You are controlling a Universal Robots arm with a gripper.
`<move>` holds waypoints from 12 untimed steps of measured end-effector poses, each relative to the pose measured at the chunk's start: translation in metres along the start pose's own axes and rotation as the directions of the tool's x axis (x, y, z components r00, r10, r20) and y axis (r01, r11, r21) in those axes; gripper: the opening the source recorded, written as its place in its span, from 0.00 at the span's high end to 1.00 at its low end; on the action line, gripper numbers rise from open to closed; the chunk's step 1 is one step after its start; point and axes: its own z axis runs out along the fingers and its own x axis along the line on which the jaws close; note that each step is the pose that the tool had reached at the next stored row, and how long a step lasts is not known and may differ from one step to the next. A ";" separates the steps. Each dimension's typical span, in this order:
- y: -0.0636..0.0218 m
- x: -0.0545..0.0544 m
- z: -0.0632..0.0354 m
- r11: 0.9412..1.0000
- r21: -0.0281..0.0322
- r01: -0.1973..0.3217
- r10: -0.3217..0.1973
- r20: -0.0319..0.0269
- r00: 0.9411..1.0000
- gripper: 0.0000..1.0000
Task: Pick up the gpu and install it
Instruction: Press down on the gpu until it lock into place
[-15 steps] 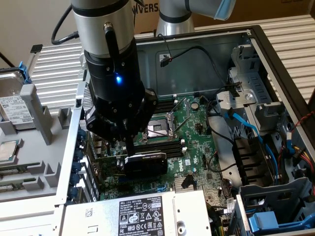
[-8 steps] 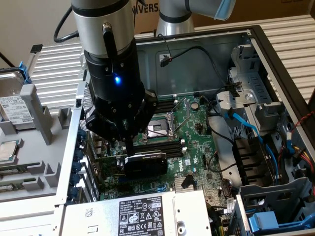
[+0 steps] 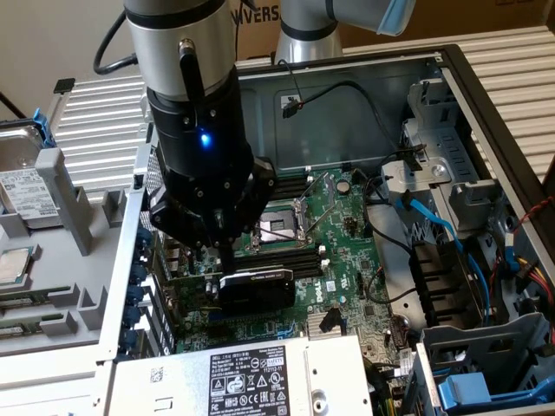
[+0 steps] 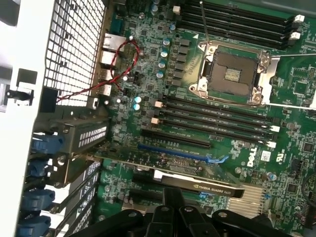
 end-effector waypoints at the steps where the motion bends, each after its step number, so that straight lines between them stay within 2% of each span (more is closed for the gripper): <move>1: 0.0007 0.001 0.0000 1.000 0.000 -0.001 0.001 0.000 1.000 0.89; 12: 0.0051 0.010 0.0001 1.000 0.000 -0.005 0.005 0.000 1.000 0.89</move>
